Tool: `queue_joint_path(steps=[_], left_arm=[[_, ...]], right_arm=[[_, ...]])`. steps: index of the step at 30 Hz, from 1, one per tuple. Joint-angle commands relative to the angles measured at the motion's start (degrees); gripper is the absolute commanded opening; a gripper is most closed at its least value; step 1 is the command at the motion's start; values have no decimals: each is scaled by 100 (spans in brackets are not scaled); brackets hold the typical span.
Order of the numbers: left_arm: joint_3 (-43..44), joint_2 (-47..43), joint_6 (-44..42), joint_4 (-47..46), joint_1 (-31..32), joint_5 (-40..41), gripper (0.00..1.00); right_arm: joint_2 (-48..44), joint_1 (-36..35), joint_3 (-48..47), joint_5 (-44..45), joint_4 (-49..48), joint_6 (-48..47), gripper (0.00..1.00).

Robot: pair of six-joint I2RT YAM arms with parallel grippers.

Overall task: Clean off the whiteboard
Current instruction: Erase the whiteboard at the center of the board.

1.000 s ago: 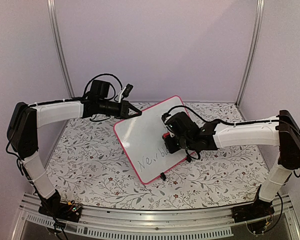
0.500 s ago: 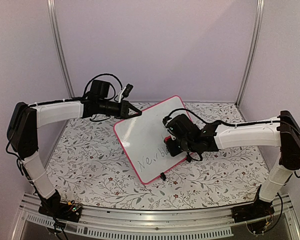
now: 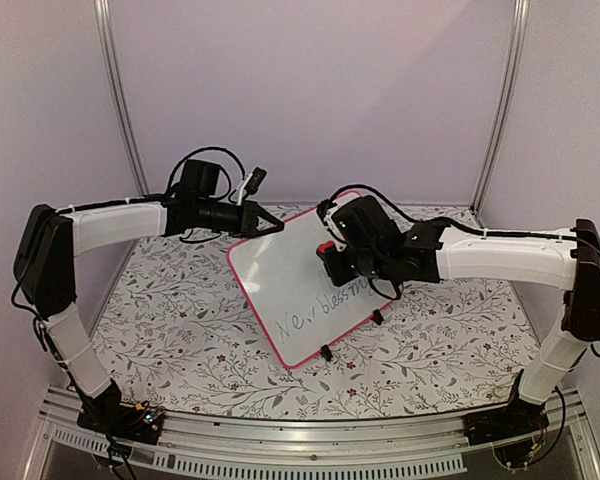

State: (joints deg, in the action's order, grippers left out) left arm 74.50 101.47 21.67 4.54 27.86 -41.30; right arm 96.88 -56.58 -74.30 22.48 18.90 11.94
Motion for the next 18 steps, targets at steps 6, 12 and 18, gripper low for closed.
queue_joint_path(steps=[6,12,18], left_arm=[[-24,-94,-252,61,122,289,0],[-14,-51,-243,57,118,263,0],[-9,-31,-246,56,115,267,0]], right_arm=[[482,112,-353,-5,-227,-219,0],[596,112,-113,-60,-168,-160,0],[457,112,157,-128,-175,-71,0]])
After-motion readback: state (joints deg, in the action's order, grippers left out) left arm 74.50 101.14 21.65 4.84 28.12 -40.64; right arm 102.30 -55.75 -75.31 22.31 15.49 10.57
